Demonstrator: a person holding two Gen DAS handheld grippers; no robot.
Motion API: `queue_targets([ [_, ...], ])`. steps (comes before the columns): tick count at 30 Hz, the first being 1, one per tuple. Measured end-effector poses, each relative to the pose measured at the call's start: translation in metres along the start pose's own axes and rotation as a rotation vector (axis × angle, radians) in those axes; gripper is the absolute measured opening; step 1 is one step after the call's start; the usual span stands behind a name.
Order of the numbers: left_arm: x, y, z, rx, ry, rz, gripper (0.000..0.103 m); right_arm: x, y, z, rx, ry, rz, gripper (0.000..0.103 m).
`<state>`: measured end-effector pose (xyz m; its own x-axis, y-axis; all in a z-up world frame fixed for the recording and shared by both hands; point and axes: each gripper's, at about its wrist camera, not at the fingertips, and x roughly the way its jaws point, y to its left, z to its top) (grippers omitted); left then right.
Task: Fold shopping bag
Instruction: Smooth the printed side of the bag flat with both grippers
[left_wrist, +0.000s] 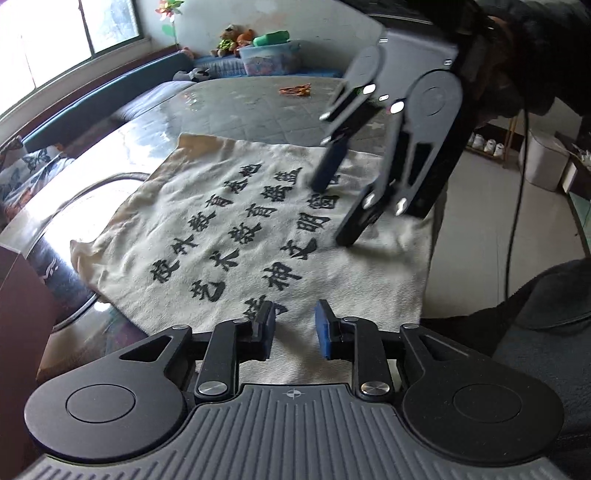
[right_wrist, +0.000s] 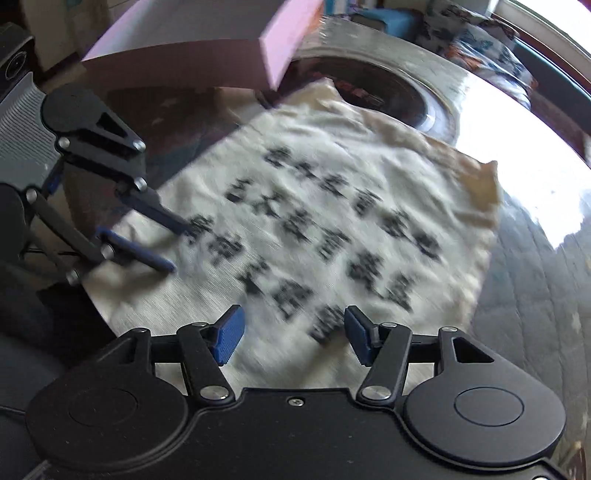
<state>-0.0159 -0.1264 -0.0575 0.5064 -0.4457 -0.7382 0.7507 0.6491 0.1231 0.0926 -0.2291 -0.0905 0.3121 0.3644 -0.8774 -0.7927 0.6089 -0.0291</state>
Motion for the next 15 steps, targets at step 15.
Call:
queue_targets([
  [15,-0.018,-0.053,-0.007,0.270,-0.012,-0.121,0.040,-0.007,-0.023,-0.014,0.076,0.033,-0.056,0.063],
])
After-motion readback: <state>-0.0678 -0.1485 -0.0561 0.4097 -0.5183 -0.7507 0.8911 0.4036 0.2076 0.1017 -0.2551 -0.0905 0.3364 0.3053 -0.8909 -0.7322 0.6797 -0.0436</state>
